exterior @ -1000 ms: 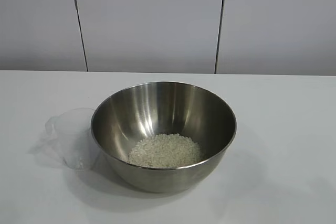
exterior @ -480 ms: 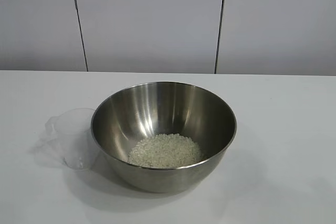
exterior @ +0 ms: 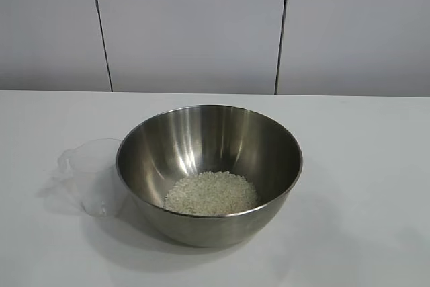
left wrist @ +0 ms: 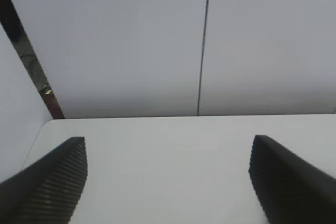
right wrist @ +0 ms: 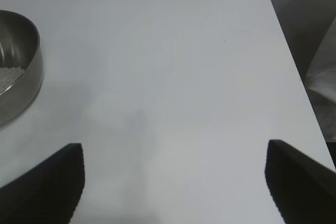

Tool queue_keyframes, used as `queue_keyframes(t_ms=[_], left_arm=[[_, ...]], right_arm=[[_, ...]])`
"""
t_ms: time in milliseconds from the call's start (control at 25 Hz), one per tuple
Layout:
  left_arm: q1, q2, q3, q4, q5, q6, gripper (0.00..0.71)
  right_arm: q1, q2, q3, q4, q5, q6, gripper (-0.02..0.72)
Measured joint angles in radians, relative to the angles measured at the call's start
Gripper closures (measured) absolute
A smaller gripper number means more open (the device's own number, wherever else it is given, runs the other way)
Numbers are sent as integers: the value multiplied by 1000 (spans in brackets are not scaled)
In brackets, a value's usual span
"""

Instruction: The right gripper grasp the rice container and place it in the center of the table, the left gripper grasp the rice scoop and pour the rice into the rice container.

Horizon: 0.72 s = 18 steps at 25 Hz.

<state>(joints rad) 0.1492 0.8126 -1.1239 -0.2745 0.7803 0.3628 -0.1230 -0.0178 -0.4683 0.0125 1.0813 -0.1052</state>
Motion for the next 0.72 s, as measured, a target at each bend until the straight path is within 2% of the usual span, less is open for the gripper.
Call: queue_keyframes(t_ms=[120, 280, 360, 520, 720], left_arm=[[-57, -127, 61, 184, 45, -111, 105], [-94, -300, 193, 399, 112, -302, 105], [-115, -393, 266, 442, 157, -384, 105], [-161, -582, 399, 454, 196, -433, 105], [-173, -730, 512, 457, 273, -508, 105]], right_arm=[[0, 0, 0, 0, 0, 0, 64], [0, 0, 0, 0, 0, 0, 64], [0, 0, 0, 0, 0, 0, 64], [0, 0, 0, 0, 0, 0, 64], [0, 0, 0, 0, 0, 0, 64]])
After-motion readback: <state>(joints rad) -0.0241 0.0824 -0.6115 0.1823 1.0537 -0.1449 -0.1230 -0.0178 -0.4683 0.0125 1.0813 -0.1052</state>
